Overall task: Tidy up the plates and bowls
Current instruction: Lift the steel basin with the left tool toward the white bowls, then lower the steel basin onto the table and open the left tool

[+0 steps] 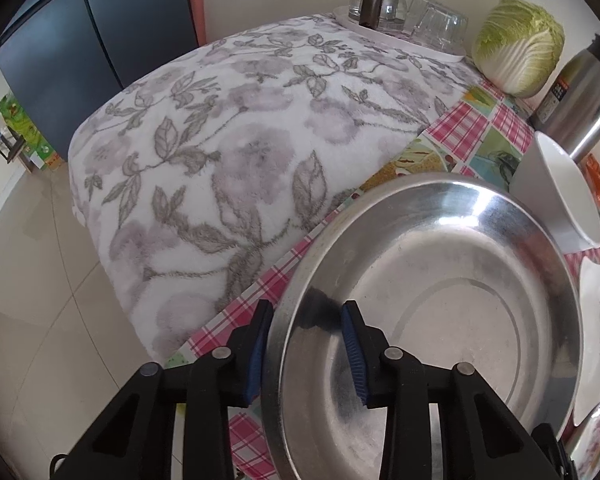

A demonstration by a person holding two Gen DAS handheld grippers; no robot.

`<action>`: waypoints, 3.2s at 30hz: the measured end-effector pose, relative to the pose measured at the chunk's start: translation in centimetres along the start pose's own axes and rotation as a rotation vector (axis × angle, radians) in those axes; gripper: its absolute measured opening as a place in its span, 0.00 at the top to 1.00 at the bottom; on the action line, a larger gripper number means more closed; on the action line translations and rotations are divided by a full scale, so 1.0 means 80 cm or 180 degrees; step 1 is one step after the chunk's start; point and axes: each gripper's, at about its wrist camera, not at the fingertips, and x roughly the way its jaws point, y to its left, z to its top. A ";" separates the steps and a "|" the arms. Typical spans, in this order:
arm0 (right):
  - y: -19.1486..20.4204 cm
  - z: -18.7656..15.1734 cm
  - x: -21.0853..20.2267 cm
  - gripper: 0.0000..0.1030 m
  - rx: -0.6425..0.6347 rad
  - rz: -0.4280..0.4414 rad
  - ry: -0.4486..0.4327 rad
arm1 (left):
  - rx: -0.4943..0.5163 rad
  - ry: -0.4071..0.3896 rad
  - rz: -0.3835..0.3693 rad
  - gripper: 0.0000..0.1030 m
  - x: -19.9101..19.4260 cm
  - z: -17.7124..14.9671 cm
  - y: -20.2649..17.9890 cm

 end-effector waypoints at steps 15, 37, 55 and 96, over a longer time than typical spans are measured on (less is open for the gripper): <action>-0.005 0.005 -0.045 0.82 -0.0089 0.0095 -0.0168 | -0.0002 0.0065 -0.0130 0.66 -0.016 -0.014 -0.010; -0.031 0.013 -0.106 0.82 -0.0106 0.0167 -0.0453 | 0.0030 -0.0232 -0.0374 0.66 -0.077 -0.030 -0.046; -0.110 0.018 -0.149 0.81 0.0248 0.0015 -0.0655 | 0.0529 -0.0300 -0.0525 0.66 -0.107 -0.048 -0.148; -0.185 0.027 -0.118 0.77 0.0578 -0.0328 -0.0493 | 0.0633 -0.0055 -0.0600 0.66 -0.076 -0.037 -0.245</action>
